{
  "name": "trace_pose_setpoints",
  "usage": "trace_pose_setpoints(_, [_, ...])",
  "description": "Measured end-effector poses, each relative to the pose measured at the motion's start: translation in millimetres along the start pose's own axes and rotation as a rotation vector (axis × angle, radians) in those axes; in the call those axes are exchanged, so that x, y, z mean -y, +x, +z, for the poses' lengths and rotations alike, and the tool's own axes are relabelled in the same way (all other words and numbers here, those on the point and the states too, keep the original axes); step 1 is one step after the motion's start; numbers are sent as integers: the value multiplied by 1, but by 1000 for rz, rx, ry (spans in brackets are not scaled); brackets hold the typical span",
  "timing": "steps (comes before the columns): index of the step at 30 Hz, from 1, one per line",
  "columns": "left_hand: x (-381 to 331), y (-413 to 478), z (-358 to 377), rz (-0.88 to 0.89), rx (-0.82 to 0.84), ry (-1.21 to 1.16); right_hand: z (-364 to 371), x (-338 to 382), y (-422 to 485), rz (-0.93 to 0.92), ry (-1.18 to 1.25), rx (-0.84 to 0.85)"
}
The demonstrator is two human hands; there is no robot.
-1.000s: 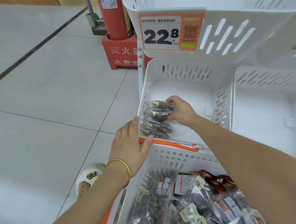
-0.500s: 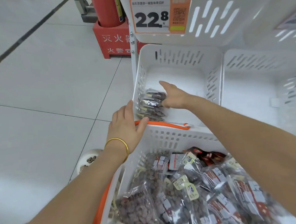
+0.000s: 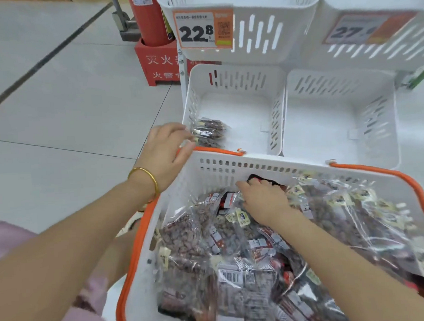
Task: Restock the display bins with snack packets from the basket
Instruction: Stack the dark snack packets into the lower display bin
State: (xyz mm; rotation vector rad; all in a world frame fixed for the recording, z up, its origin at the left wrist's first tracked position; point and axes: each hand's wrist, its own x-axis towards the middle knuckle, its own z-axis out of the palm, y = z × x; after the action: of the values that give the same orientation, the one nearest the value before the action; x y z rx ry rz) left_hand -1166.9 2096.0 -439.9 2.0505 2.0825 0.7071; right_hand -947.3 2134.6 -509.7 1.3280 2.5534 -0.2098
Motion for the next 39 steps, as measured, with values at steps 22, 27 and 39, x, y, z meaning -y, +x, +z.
trace_pose_setpoints(22, [-58,-44,-35,-38,417,-350,-99,3,-48,-15,1044,-461])
trace_pose_setpoints(27, [-81,-37,-38,9,193,-421,-98,17,-54,63,1500,-135])
trace_pose_setpoints(39, [-79,-27,-32,-61,-18,-355,-86,12,-61,-29,1831,104])
